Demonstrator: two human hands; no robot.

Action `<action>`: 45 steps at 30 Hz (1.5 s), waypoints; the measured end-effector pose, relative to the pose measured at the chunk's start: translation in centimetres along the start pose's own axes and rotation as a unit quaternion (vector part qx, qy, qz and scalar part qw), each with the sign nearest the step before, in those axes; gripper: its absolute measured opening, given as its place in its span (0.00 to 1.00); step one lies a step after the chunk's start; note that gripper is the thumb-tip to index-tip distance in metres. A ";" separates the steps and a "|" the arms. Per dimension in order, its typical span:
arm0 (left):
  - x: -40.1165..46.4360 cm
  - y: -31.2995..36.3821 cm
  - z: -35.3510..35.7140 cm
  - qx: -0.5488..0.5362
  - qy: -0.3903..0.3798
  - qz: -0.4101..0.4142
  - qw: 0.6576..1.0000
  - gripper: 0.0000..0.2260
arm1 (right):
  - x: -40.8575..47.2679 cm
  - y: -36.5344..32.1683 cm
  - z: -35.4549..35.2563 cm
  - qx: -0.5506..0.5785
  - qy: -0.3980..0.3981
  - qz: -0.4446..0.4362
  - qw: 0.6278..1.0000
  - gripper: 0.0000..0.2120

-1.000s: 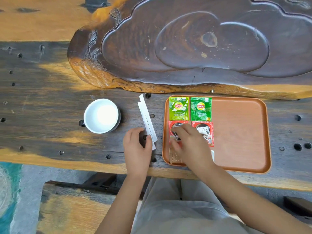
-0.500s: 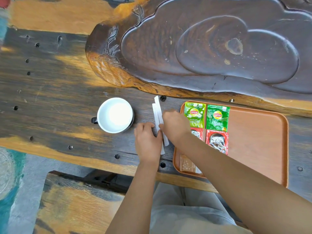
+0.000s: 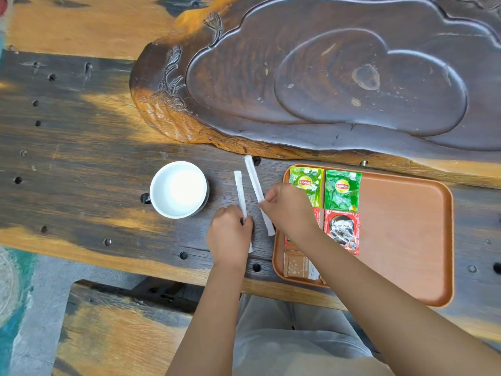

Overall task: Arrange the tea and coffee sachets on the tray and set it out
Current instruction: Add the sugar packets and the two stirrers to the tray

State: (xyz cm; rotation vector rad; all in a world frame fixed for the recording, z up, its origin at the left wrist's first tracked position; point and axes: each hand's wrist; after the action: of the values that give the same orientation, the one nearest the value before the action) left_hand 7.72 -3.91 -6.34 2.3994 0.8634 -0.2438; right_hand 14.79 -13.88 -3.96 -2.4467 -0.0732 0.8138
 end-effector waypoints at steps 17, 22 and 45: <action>-3.2 7.4 0.5 -0.278 -0.117 -0.029 0.953 0.05 | -6.7 12.2 -6.8 0.211 0.069 0.136 0.965 0.09; -5.1 12.5 4.1 -0.242 -0.213 0.038 0.946 0.05 | -7.5 16.6 -8.9 0.165 0.107 0.188 0.962 0.10; -5.9 13.0 8.8 0.112 -0.220 0.486 0.838 0.31 | -9.0 23.8 -9.1 -0.228 0.195 -0.016 0.954 0.21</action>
State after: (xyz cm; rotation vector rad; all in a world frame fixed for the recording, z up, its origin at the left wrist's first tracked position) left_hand 11.50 -20.19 -5.57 2.5020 -0.6485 -0.4647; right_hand 9.81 -40.36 -5.51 -2.9878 -0.1667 0.3034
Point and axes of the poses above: each hand's wrist, its own x-axis towards the middle knuckle, its own z-axis out of the palm, y = z × x, and after that the axes turned 10 degrees about -x, right-handed
